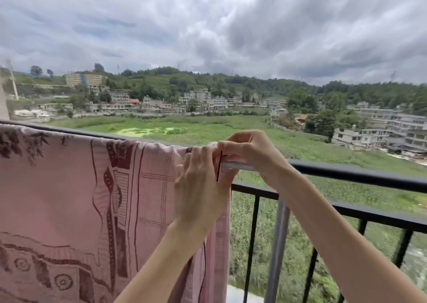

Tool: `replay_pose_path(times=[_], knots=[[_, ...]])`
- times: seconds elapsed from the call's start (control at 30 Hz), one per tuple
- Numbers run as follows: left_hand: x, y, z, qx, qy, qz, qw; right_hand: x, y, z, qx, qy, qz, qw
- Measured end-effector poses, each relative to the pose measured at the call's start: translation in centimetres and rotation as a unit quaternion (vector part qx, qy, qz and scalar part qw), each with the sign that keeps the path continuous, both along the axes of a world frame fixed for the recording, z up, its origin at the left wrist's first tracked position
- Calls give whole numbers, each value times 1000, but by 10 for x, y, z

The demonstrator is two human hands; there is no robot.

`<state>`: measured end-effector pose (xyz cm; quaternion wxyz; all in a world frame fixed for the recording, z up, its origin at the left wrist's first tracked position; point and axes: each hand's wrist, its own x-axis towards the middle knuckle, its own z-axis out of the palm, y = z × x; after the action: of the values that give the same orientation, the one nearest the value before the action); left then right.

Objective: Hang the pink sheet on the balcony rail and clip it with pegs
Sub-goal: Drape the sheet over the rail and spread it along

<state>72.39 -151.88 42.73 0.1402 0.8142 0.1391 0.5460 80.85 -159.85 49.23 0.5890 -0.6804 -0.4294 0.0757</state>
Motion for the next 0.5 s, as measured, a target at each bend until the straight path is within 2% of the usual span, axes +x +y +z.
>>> replay_pose_path(times=[0.07, 0.13, 0.23, 0.3, 0.37, 0.5], knots=[[9, -9, 5, -35, 5, 37, 999, 13, -7, 9, -22, -46, 18, 999], [14, -17, 13, -61, -12, 11, 998, 28, -14, 15, -34, -93, 30, 995], [20, -29, 31, -117, -36, -43, 992, 49, -22, 17, -32, -116, 93, 988], [22, -37, 45, -110, -30, -29, 993, 60, -23, 15, -58, -188, 109, 974], [24, -46, 56, -86, -20, -20, 996, 66, -21, 13, -74, -256, 80, 961], [33, -66, 72, -53, -5, -38, 998, 78, -13, 10, -66, -355, -55, 931]])
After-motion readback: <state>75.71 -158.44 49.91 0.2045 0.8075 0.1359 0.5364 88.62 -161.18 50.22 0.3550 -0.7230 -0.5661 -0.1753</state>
